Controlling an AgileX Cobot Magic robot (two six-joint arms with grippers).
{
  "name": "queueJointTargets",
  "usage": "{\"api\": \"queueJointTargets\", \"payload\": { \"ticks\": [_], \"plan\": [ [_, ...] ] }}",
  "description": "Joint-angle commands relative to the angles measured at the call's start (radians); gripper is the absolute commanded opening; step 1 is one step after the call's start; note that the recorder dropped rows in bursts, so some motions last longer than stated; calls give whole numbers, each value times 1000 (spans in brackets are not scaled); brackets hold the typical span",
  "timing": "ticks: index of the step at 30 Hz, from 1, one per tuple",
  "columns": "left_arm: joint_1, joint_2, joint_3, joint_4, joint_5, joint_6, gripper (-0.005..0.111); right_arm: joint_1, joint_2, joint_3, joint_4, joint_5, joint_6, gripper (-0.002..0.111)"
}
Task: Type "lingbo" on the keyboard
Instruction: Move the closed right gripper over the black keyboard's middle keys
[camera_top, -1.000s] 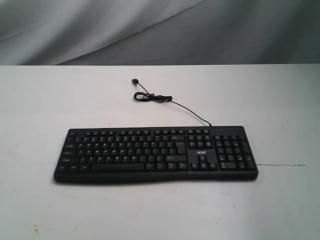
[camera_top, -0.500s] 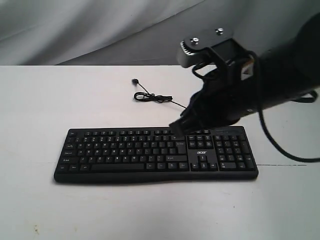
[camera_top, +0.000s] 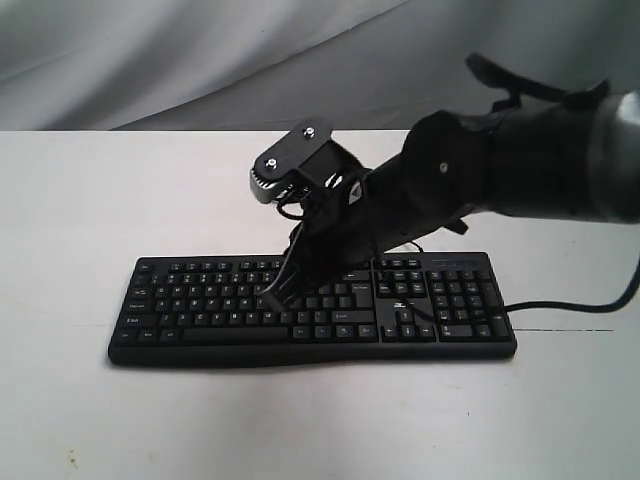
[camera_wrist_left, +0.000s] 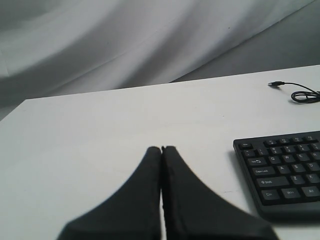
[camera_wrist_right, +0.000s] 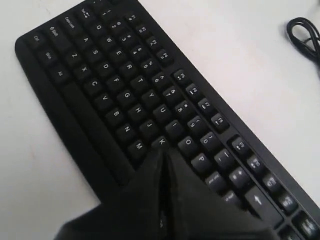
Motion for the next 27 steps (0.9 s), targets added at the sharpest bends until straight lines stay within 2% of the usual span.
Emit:
{"api": "queueJointTargets", "payload": {
  "ticks": [1, 15, 27],
  "plan": [
    [-7, -4, 5, -2, -10, -4, 0, 13, 73, -4, 39, -121, -18, 0],
    [-7, -4, 5, -2, -10, -4, 0, 16, 202, -4, 39, -255, -68, 0],
    [-7, -4, 5, -2, -10, -4, 0, 16, 236, -4, -53, -312, -71, 0]
  ]
}}
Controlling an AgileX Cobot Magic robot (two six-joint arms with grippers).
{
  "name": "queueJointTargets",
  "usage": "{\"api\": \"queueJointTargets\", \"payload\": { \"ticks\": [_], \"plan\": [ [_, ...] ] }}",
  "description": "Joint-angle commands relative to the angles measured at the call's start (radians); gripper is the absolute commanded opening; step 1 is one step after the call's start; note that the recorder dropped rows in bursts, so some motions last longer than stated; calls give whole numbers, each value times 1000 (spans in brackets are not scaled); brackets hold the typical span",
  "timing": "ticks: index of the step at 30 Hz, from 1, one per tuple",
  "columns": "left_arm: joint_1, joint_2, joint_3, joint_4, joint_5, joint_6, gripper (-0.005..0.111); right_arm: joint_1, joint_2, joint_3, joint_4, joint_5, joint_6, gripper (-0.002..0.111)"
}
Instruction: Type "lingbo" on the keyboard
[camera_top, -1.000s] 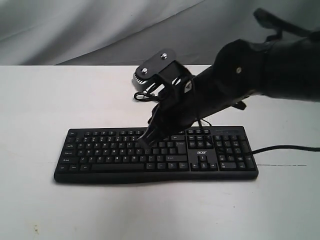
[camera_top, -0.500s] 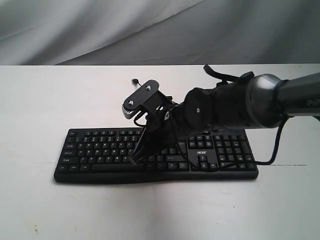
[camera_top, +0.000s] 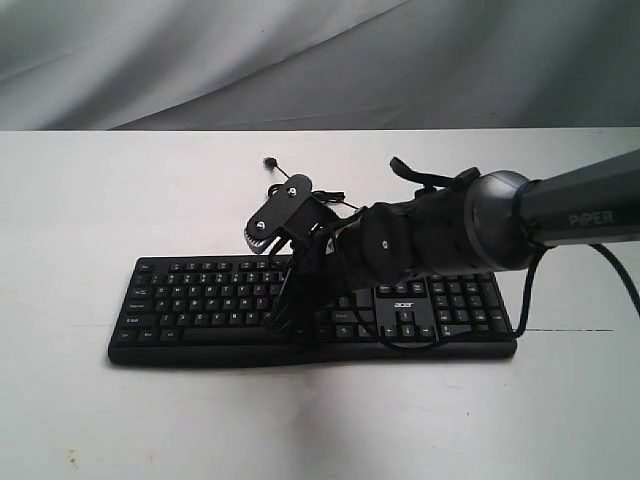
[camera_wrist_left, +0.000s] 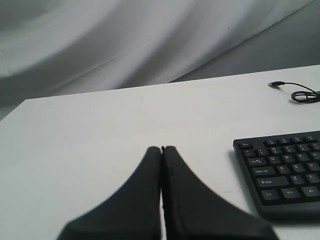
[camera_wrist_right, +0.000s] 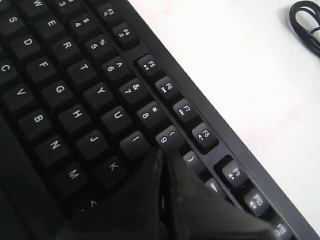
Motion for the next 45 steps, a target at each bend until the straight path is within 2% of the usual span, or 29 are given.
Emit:
{"api": "queueJointTargets", "payload": {
  "ticks": [1, 9, 45],
  "plan": [
    [-7, -4, 5, -2, -10, -4, 0, 6, 0, -4, -34, -20, -7, 0],
    [-7, -4, 5, -2, -10, -4, 0, 38, -34, 82, -68, -143, -2, 0],
    [-7, -4, 5, -2, -10, -4, 0, 50, -9, 107, -90, -163, 10, 0]
  ]
}}
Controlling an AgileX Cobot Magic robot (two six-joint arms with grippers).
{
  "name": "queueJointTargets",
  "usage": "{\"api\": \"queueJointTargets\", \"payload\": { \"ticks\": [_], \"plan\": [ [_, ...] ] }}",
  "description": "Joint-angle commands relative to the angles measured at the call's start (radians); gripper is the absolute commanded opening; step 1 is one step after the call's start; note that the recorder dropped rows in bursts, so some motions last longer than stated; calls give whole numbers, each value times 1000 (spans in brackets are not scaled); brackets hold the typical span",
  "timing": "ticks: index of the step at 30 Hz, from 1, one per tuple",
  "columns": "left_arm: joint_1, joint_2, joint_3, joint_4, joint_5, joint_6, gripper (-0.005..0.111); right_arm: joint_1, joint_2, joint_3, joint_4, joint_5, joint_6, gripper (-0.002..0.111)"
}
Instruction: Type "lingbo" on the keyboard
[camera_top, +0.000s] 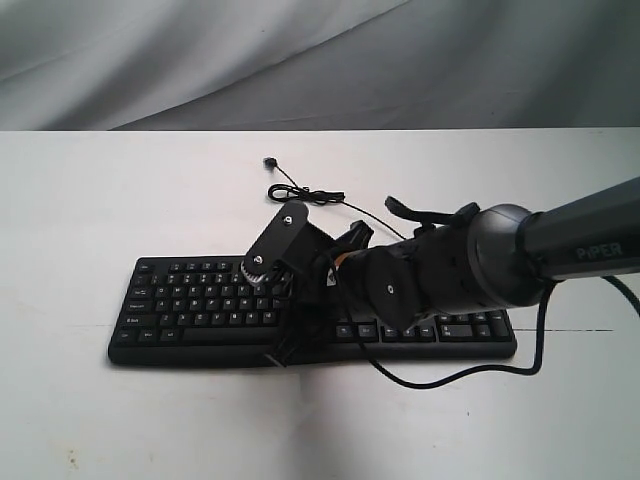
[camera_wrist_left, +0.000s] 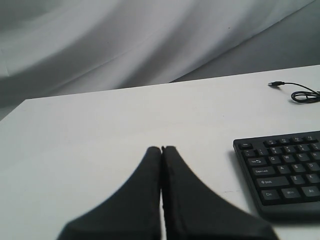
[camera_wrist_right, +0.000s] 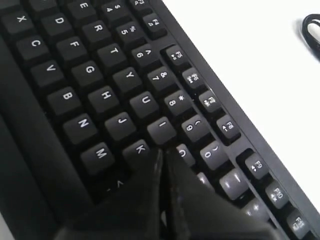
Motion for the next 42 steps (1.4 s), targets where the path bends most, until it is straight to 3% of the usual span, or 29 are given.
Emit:
{"api": "queueJointTargets", "payload": {
  "ticks": [1, 21, 32, 42],
  "plan": [
    [-7, -4, 5, -2, -10, -4, 0, 2, 15, 2, -23, -18, 3, 0],
    [-7, -4, 5, -2, -10, -4, 0, 2, -35, 2, -53, -3, -5, 0],
    [-7, -4, 5, -2, -10, -4, 0, 2, 51, -173, -88, 123, -5, 0],
    [-7, -4, 5, -2, -10, -4, 0, -18, 68, -179, -107, 134, -3, 0]
  ]
}}
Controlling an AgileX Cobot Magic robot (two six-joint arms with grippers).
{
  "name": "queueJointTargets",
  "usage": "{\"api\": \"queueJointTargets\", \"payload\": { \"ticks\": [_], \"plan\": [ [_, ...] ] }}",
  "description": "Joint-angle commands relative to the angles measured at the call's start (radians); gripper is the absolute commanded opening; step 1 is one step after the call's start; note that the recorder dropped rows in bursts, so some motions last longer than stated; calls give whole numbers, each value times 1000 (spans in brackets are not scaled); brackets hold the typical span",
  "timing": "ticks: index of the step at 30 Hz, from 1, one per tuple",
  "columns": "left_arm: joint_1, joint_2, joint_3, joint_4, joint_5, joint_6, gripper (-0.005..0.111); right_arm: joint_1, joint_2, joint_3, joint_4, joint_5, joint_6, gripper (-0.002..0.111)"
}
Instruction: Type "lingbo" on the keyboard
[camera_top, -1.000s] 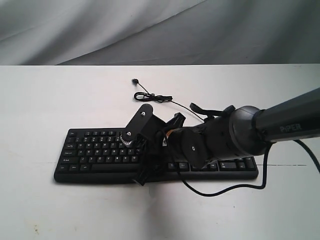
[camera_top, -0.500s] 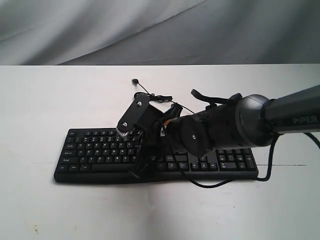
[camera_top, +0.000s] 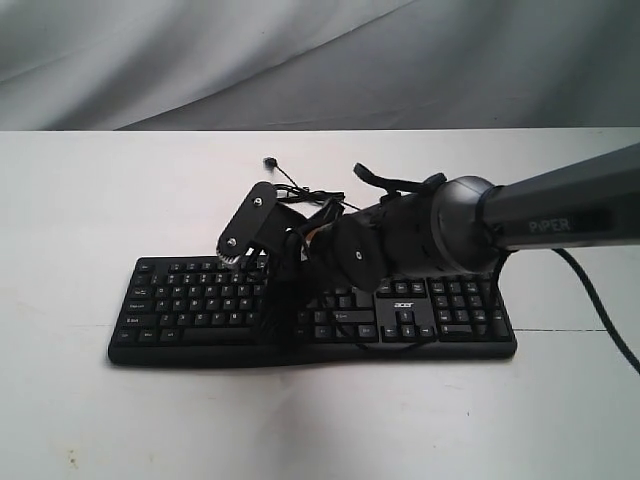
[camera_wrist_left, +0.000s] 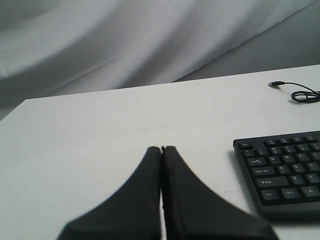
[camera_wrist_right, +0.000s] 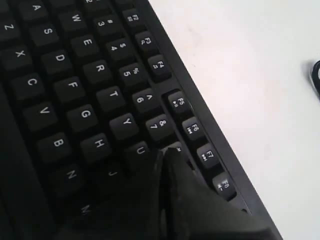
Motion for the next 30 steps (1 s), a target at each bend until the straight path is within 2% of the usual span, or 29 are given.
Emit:
{"api": "queueJointTargets", "payload": {
  "ticks": [1, 12, 22, 30],
  "plan": [
    [-7, -4, 5, -2, -10, -4, 0, -11, 1, -2, -16, -3, -3, 0],
    [-7, -4, 5, -2, -10, -4, 0, -11, 42, -2, -13, -2, -3, 0],
    [-7, -4, 5, -2, -10, -4, 0, -11, -33, -2, -23, 44, -3, 0],
    [-7, -4, 5, -2, -10, -4, 0, 44, -52, -2, -11, 86, -3, 0]
  ]
}}
